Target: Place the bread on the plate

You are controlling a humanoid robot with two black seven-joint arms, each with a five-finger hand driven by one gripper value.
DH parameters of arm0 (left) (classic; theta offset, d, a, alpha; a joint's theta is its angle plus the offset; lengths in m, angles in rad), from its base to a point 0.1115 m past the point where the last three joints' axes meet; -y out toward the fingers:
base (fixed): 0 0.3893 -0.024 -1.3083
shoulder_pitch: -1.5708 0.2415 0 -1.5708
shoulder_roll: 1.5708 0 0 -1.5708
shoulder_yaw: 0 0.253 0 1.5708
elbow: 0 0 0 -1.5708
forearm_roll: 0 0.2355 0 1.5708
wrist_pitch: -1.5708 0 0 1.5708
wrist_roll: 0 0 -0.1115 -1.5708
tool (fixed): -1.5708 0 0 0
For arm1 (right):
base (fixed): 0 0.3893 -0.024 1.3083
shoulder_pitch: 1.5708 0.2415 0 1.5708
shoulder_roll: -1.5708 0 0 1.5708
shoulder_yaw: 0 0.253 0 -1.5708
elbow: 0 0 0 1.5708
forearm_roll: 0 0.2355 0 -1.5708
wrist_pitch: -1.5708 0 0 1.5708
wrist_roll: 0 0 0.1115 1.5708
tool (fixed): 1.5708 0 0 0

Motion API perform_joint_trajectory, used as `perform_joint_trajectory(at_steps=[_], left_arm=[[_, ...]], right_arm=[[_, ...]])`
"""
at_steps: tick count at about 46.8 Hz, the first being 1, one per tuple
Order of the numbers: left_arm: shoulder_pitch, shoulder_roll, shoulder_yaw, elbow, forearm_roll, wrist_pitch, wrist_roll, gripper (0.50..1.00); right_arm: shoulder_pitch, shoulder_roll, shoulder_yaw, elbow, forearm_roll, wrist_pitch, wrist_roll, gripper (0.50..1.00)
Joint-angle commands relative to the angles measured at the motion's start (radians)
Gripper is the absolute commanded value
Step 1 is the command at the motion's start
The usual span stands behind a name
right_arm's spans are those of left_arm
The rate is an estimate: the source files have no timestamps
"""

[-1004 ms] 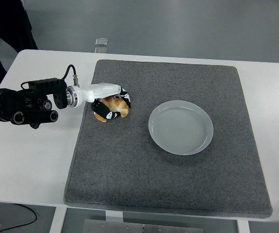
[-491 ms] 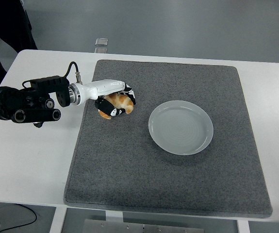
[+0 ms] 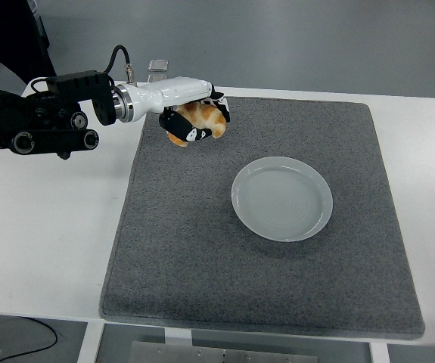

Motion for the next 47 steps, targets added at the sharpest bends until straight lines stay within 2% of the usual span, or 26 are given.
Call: perform_joint_trajectory(at_steps=[1, 16, 24, 37, 47], left_arm=[[-0.027, 0.003, 0.002, -0.003, -0.002, -0.006, 0.0, 0.5], [-0.141, 0.01, 0.003, -0.02, -0.005, -0.012, 0.001, 0.5], [-0.162, -0.006, 0.002, -0.017, -0.005, -0.012, 0.001, 0.5], [-0.21, -0.06, -0.035, -0.008, -0.005, -0.009, -0.002, 0.5], [-0.21, -0.16, -0.038, 0.007, -0.005, -0.004, -0.011, 0.5]], right_arm=[[0.0, 0.0, 0.0, 0.0, 0.0, 0.0, 0.0, 0.952], [0.0, 0.0, 0.0, 0.0, 0.0, 0.0, 0.0, 0.952], [0.0, 0.0, 0.0, 0.0, 0.0, 0.0, 0.0, 0.952], [0.0, 0.0, 0.0, 0.0, 0.0, -0.002, 0.0, 0.952], [0.0, 0.0, 0.0, 0.0, 0.0, 0.0, 0.0, 0.952]])
